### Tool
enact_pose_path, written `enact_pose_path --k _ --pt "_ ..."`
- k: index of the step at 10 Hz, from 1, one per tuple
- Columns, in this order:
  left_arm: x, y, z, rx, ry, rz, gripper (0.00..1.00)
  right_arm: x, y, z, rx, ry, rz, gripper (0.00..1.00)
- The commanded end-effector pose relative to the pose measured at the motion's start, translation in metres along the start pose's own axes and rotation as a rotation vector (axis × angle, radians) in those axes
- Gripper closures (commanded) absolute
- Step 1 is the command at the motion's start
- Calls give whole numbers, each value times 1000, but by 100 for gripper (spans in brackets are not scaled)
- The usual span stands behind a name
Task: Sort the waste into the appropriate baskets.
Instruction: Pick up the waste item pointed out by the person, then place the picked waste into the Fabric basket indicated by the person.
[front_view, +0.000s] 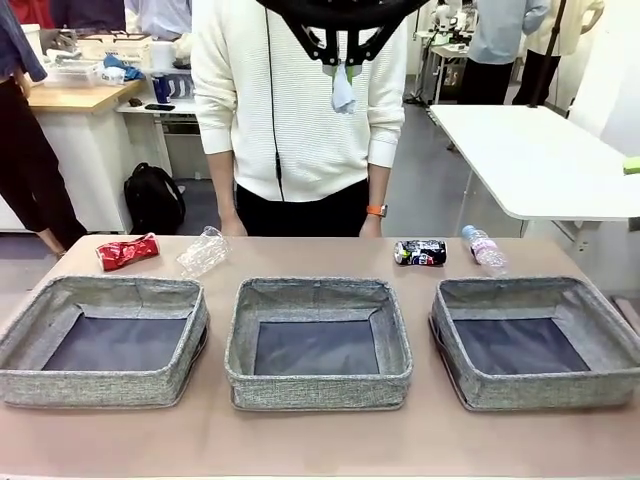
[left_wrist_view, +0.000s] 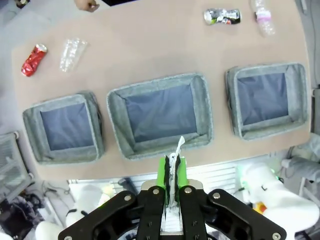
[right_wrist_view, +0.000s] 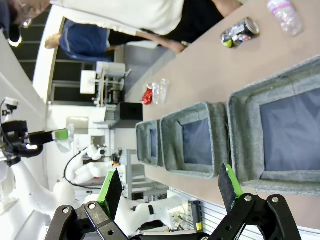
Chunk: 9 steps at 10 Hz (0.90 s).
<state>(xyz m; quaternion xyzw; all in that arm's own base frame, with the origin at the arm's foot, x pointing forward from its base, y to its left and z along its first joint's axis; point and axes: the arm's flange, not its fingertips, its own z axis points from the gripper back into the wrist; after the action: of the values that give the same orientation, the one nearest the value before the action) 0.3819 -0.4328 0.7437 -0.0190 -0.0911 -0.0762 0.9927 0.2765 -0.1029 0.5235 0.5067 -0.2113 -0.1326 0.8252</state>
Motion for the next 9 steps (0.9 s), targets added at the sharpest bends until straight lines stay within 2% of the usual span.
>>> enact_pose_path --k 1,2,9 --pt "12 -2 13 -37 63 27 93 1 0 0 29 -5 28 0" --pt "0 0 0 0 0 0 93 1 0 0 29 -5 28 0" --pt "0 0 0 0 0 0 93 1 0 0 29 -5 28 0"
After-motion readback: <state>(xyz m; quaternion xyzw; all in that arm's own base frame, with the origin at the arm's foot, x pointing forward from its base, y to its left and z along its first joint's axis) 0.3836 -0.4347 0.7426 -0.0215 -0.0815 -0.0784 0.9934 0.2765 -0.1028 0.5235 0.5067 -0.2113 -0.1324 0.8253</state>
